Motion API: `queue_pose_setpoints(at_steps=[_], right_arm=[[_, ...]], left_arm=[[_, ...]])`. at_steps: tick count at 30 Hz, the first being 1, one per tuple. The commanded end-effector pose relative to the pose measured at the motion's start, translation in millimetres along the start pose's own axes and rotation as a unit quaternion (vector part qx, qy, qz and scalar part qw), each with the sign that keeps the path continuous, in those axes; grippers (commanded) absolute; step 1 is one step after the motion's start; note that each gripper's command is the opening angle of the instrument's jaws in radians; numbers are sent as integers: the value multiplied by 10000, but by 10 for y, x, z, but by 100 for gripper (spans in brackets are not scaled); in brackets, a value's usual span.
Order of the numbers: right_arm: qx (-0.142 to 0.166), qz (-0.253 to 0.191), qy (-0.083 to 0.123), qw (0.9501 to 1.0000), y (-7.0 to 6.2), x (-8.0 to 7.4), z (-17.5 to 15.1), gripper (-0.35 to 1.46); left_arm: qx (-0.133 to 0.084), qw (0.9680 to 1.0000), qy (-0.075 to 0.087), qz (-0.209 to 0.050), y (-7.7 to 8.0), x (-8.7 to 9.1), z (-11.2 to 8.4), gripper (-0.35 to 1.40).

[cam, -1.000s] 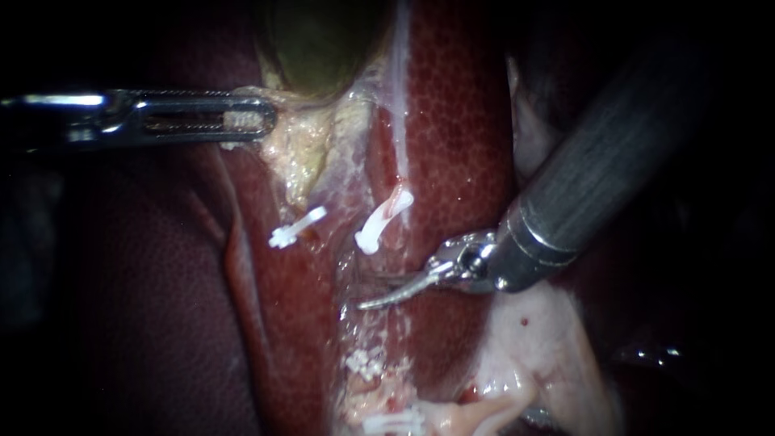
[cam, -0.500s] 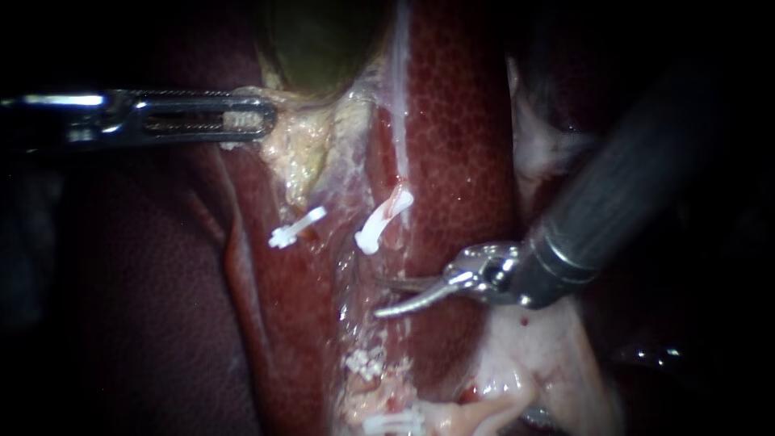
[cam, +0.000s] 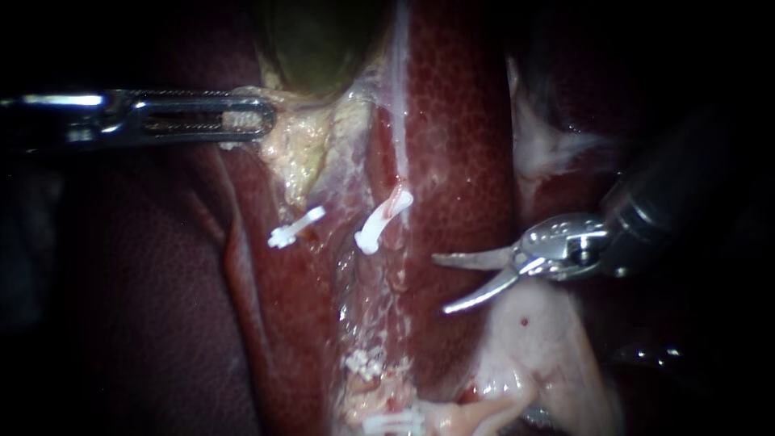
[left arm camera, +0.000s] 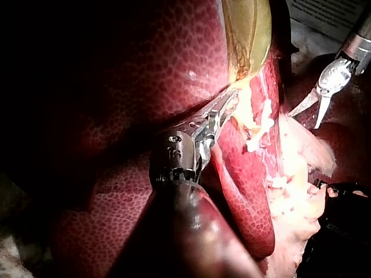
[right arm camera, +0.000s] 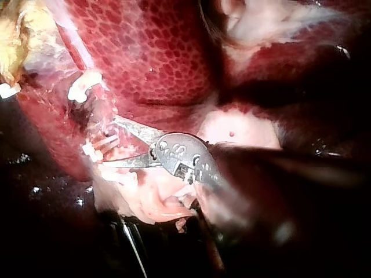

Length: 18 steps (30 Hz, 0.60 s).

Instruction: Go back from the cut right tube

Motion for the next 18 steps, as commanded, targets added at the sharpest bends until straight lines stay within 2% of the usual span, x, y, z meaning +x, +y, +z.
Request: queue_pose_setpoints(at_steps=[1, 5, 9, 15, 18], right_arm=[[-29, -14, 29, 10000, 0, 5, -4, 143], [-158, -106, 78, 9998, -6, 26, -20, 143], [-276, -156, 63, 9995, -9, 36, -29, 143], [-305, -157, 60, 9994, -9, 40, -31, 143], [-306, -157, 59, 9994, -8, 39, -31, 143]], left_arm=[[1, 10000, -1, -1, 0, 0, 0, -35], [-1, 10000, -2, 0, 0, 0, 1, -35], [-6, 10000, -5, 3, 0, 1, 3, -35], [-14, 10000, -35, 32, 0, 13, 13, -35], [13, 10000, 42, 67, -1, 24, 24, -35]])
